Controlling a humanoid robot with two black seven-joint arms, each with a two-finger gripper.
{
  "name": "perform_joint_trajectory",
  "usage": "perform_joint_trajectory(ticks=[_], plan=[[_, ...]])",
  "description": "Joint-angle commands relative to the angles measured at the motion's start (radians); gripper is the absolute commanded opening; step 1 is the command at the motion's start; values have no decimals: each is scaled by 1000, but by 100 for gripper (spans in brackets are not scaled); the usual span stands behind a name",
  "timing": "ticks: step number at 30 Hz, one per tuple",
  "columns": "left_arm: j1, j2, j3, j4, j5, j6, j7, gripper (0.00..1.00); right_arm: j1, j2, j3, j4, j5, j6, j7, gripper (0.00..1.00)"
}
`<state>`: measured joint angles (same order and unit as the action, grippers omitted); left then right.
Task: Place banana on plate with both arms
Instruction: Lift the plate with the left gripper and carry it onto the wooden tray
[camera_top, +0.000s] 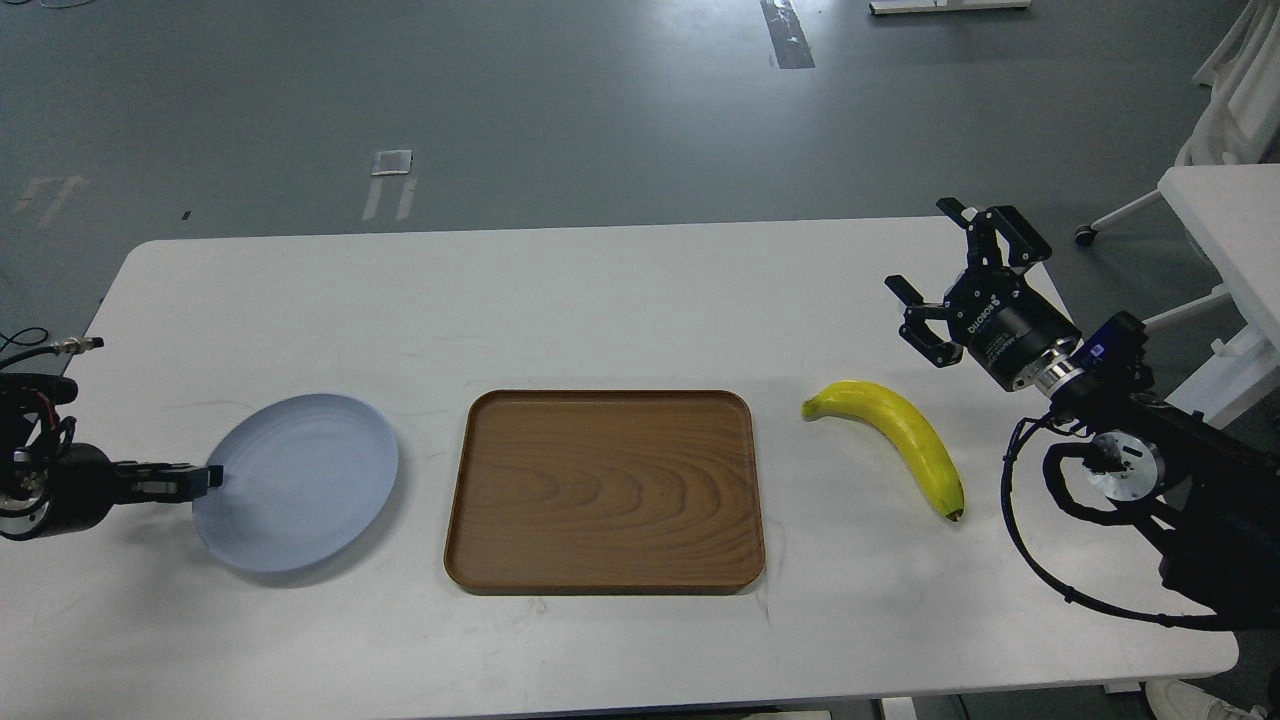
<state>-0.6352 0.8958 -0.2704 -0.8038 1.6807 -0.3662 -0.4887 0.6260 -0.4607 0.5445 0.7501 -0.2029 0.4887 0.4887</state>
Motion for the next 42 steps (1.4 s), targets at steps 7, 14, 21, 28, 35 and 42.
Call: perform_joint_trajectory(ticks=[7,14,21,28,35,42], plan=[[-14,0,-1,-11,-1,0,0,0,6,2,-1,0,-1,0,0,100],[-96,20,-1,-67,-64,-14,0,0,8,0,-1,0,-1,0,0,100],[-305,18,-1,-225,-67,-123,0,0,6,-1,-1,0,-1,0,0,100],[-354,-133,32,-311,-50,-123,0,0,4,-1,-1,-1,-1,0,0,100],[-408,-285,157,-288,-32,-123,33,0,4,-1,-1,-2,-1,-1,0,100],[-408,-431,171,-180,-4,-123,48,0,4,0,-1,-3,-1,-1,0,100]])
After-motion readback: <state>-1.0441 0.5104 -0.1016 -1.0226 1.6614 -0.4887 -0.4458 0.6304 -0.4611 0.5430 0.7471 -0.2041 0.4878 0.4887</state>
